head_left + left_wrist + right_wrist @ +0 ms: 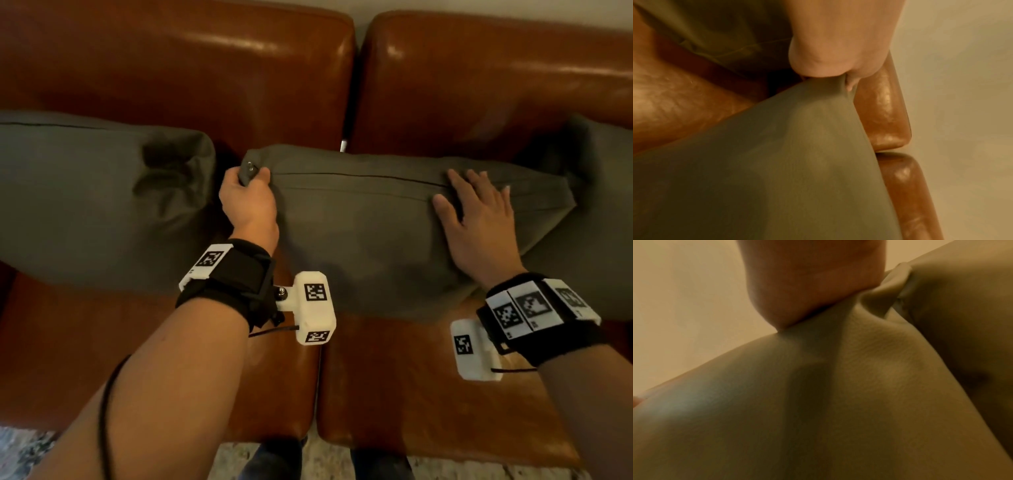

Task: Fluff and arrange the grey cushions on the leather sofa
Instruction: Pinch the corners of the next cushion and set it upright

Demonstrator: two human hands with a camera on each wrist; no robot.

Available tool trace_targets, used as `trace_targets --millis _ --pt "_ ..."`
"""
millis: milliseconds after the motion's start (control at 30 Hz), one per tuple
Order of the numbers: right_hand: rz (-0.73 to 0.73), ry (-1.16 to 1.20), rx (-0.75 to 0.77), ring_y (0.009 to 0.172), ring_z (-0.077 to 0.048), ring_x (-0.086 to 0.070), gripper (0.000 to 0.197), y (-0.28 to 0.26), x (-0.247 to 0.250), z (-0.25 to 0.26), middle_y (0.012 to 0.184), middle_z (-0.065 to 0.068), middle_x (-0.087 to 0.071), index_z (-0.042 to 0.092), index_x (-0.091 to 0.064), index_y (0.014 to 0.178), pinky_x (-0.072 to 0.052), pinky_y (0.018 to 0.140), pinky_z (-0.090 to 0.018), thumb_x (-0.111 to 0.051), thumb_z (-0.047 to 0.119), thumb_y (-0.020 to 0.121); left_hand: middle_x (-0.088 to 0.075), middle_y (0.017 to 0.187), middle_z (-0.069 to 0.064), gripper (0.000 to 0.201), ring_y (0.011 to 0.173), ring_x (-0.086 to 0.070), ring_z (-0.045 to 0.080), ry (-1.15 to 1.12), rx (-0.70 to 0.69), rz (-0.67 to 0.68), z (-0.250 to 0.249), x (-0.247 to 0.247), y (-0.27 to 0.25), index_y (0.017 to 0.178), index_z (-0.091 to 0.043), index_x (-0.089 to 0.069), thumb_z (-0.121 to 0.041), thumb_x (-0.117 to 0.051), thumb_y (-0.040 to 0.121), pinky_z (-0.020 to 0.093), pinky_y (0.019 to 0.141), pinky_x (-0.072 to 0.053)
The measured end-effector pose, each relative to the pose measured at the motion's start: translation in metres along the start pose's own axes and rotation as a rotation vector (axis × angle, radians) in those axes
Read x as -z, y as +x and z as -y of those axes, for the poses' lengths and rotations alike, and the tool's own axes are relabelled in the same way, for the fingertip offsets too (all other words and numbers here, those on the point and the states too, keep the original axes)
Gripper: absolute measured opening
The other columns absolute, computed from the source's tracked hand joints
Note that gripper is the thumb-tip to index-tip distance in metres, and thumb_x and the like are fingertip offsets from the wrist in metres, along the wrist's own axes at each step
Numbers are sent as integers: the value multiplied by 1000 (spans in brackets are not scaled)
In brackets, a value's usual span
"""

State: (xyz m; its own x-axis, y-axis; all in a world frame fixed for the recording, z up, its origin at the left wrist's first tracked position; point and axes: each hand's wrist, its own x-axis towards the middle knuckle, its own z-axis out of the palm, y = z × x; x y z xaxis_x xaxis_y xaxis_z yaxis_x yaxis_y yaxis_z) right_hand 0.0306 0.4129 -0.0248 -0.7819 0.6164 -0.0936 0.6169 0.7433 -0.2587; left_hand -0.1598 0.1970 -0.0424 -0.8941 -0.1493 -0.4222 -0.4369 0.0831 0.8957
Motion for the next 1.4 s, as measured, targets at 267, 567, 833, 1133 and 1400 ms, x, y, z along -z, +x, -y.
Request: trace_targets --millis 267,567,833,1133,1400 --pt "-3 52 -20 148 -25 -21 53 -8 -4 -18 156 -9 -33 22 -35 149 -3 121 -46 -32 47 103 -72 105 7 50 98 -68 23 -246 320 99 49 28 -18 113 -11 -67 -53 -45 96 41 94 -52" --pt "74 132 -55 148 -23 -22 56 -9 12 -16 157 -7 -32 25 -34 150 -4 122 -46 -33 53 101 -64 116 9 83 103 -61 29 233 809 330 160 39 -43 124 -13 -55 -79 -30 82 50 101 -44" --pt "175 136 -12 146 -28 -25 91 -39 25 -1 160 -4 -27 38 -16 153 -12 121 -48 -37 84 78 -61 122 4 26 77 -59 13 -99 725 273 147 28 -68 108 -17 -60 -28 -37 103 24 54 -53" --pt "42 811 -356 132 -11 -43 52 -125 2 -44 145 7 -47 26 -43 144 -34 109 -36 -34 51 100 -64 86 -1 23 88 -61 18 156 -133 117 19 58 -111 85 -23 -62 -30 -48 100 35 80 -47" --pt "-149 1328 -676 112 -8 -61 35 -155 -14 -4 128 7 -62 23 -51 133 -50 97 -31 -40 36 103 -65 76 5 26 71 -60 21 585 -724 225 -19 29 -174 82 -8 -67 -29 -59 94 45 66 -50"
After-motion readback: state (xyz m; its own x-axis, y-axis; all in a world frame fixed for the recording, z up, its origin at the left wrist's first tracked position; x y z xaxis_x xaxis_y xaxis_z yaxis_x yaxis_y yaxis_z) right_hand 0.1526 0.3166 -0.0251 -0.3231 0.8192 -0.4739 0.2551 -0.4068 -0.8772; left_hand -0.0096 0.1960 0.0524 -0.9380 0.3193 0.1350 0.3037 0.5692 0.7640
